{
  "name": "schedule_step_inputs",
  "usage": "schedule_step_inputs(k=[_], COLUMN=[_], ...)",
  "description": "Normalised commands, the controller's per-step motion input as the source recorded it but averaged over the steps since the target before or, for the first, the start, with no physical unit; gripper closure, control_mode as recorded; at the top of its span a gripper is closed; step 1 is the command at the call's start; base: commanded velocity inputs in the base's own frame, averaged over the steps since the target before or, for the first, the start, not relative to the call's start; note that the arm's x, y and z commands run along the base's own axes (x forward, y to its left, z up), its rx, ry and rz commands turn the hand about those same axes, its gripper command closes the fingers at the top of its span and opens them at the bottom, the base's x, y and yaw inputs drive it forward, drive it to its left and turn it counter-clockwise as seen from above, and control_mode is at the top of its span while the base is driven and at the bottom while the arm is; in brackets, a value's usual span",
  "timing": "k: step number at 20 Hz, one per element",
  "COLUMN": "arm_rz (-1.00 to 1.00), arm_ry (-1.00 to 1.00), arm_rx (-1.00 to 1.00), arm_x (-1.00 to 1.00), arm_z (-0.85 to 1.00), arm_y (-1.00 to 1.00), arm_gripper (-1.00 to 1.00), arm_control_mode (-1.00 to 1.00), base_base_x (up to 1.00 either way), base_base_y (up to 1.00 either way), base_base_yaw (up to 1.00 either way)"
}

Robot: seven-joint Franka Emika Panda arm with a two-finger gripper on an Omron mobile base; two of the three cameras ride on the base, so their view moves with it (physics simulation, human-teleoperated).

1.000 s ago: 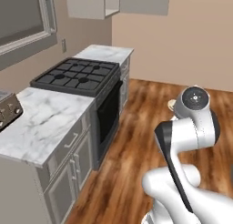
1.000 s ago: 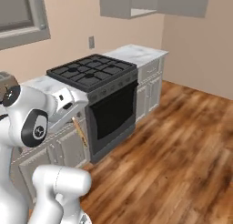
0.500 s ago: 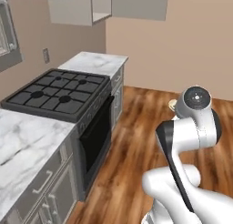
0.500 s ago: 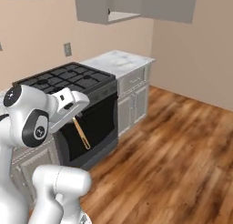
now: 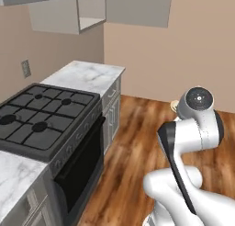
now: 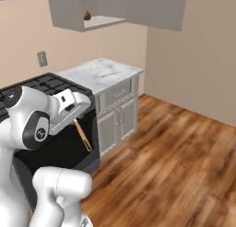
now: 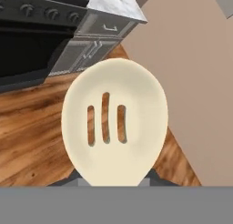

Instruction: Organize the utensils by type. Pick up the wooden spoons from the counter and place them in the open cabinet. Then pick up the metallic utensils from the counter and place them in the open drawer.

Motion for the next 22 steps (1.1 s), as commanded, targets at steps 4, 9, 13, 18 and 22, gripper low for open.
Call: schedule_step_inputs(k=[4, 9, 13, 18, 22], arm_rz=[0.0, 0.0, 0.0, 0.0, 0.0], arm_ry=[0.0, 0.0, 0.0, 0.0, 0.0], arm_rx=[0.0, 0.0, 0.0, 0.0, 0.0], arm_x=[0.0, 0.0, 0.0, 0.0, 0.0], arm_z=[0.0, 0.0, 0.0, 0.0, 0.0], arm_y=[0.0, 0.0, 0.0, 0.0, 0.0], arm_gripper=[1.0, 1.0, 1.0, 1.0, 1.0], arm_control_mode=[1.0, 1.0, 1.0, 1.0, 1.0], base_base_x=[0.97, 0.87, 0.82, 0.76, 0.71], base_base_y=[-0.39, -0.39, -0.37, -0.36, -0.36], base_base_yaw=[0.18, 0.22, 0.29, 0.36, 0.37])
